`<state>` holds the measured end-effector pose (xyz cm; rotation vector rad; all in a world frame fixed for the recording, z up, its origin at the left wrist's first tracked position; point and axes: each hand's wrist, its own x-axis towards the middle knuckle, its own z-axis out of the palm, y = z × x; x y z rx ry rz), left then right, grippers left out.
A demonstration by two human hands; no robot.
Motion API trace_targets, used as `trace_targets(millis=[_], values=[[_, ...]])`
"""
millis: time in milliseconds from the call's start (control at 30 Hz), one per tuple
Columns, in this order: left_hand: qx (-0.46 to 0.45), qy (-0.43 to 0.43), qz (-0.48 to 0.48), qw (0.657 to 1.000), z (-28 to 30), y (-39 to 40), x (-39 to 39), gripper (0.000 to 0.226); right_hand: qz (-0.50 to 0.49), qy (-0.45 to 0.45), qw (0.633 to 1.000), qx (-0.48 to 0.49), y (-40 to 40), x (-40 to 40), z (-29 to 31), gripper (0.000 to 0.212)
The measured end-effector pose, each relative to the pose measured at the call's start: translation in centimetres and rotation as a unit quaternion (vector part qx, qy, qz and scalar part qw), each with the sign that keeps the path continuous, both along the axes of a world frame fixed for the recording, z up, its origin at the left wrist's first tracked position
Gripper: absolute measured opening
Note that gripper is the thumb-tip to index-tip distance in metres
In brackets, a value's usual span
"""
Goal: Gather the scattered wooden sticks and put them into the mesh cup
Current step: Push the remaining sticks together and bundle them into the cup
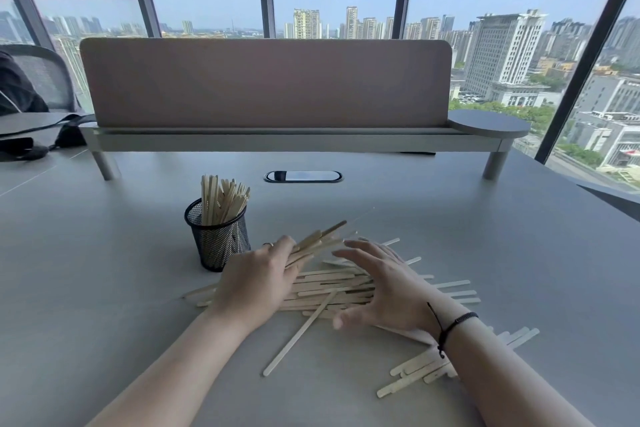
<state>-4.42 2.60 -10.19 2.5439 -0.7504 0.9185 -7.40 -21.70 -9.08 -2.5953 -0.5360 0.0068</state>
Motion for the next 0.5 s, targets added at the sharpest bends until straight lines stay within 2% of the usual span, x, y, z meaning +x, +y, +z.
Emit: trace_targets(millis=[100,200,267,333,500], values=[[-0.128,0.019,-0.043,0.991,2.5,-0.2,-1.1,0.033,0.018,-0.002,0.999,-0.045,0.8,-0.5,-0.1,0.111],[-0.277,0.060,-0.095,0.954,4.5,-0.8,-2.1,0.044,0.033,-0.005,0.998,-0.060,1.7,-0.6,-0.4,0.112],[-0.390,0.125,-0.147,0.900,5.1,-1.3,-2.5,0.053,0.031,-0.010,0.998,-0.062,2.1,-0.6,-0.6,0.108],[-0.475,0.191,-0.195,0.836,5.4,-1.7,-2.8,0.053,0.022,-0.015,0.998,-0.060,2.2,-0.5,-0.6,0.103],[-0.555,0.211,-0.257,0.762,6.2,-2.0,-3.1,0.051,0.010,-0.005,0.998,-0.069,2.3,-0.5,-0.4,0.093]])
